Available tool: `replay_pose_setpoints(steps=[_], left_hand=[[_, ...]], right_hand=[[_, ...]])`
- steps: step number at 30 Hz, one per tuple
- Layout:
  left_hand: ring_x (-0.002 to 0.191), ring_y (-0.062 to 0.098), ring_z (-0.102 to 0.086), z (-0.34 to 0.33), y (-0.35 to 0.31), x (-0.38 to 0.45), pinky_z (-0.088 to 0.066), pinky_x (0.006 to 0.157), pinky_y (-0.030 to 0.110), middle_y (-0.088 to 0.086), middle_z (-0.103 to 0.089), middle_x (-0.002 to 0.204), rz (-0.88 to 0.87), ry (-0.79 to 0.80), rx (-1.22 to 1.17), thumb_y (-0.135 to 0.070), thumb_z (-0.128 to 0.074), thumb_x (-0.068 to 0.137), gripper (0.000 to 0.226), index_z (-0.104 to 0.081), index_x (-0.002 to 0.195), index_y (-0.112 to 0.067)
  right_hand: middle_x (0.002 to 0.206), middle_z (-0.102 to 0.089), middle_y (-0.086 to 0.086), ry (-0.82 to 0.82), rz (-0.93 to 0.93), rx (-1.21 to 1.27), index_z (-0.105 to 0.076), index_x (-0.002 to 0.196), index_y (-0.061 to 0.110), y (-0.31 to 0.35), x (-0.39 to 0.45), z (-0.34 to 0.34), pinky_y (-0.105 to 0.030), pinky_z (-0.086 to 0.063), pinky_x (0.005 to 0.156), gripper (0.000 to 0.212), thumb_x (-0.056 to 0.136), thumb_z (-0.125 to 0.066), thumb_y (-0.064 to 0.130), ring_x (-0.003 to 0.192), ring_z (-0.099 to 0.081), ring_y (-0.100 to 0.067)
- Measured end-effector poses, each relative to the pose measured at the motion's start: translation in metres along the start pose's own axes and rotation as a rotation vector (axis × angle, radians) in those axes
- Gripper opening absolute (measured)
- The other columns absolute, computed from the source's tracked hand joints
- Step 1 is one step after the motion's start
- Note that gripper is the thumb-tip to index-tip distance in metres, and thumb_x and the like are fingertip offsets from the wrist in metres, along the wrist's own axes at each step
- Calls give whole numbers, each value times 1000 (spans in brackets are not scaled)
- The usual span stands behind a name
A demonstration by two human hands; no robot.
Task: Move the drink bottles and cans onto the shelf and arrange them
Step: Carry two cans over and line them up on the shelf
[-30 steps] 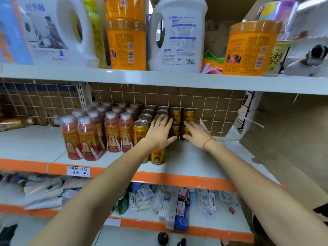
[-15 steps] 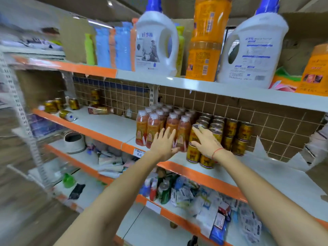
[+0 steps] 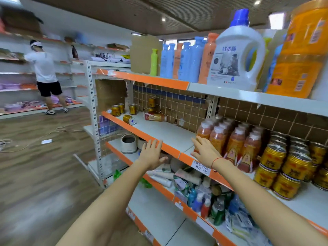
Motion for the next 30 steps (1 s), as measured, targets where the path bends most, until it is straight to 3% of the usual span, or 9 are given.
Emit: replay_pose_setpoints(steps=[10, 18, 30], left_hand=[[147, 28, 0, 7, 145, -16, -8, 118, 43, 7, -4, 160, 99, -15, -6, -53, -39, 96, 79, -1, 153, -15], [146, 28, -4, -2, 205, 9, -9, 117, 42, 6, -8, 159, 127, -54, -34, -50, -42, 96, 77, -5, 153, -14], [146, 27, -7, 1, 286, 111, -12, 118, 44, 6, -11, 159, 155, -104, -8, -51, -45, 94, 79, -7, 153, -14]], right_hand=[[152, -21, -9, 10, 91, 57, -21, 147, 15, 117, 77, -32, -38, -20, 114, 58, 97, -45, 33, 139, -21, -28], [154, -20, -10, 42, 104, 66, -21, 147, 16, 143, 138, -54, -37, -19, 114, 60, 97, -46, 35, 139, -22, -29], [150, -27, -12, 93, 104, 48, -21, 147, 11, 139, 279, -77, -37, -24, 111, 59, 98, -43, 35, 137, -26, -30]])
Point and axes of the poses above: each hand's wrist, its own x-axis towards the middle knuckle, its own z-axis out of the back of the hand, y = z × x, the point moved 1 cm from there along x, towards the middle knuckle
